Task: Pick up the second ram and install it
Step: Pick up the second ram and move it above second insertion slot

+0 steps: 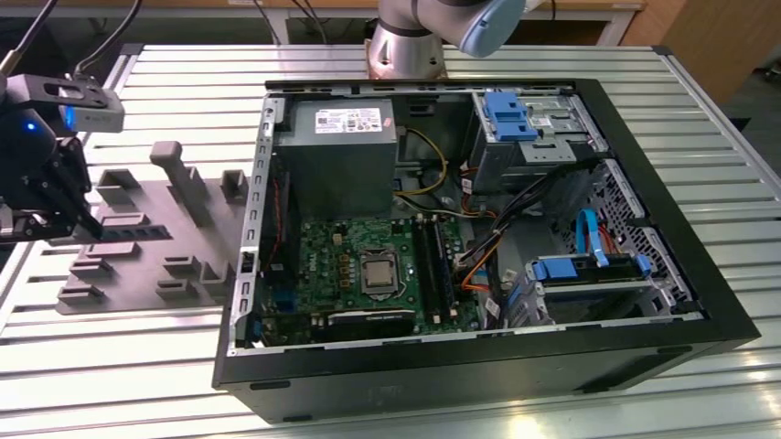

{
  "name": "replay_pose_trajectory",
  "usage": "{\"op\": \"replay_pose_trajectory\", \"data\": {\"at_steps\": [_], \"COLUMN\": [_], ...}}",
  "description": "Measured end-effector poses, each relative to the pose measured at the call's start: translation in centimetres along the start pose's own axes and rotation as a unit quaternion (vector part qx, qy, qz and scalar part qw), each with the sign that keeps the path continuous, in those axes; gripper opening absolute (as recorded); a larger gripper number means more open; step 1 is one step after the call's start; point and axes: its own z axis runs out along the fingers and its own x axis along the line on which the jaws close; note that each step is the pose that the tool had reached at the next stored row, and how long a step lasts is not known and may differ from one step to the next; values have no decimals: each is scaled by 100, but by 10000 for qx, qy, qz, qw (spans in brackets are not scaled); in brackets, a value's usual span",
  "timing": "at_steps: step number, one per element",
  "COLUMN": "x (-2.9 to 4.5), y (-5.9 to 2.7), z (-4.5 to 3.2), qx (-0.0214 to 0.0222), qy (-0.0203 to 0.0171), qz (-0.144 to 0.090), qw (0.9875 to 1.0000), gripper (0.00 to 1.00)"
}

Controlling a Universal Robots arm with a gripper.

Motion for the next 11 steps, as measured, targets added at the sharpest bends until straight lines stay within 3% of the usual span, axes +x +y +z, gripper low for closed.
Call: {"op": "replay_pose_trajectory", "data": {"at_steps": [11], "x": [0], "y": [0], "z": [-70], "qx": [2], "qy": [0], "qz": [0], "qw": [10000], "gripper": [14]}}
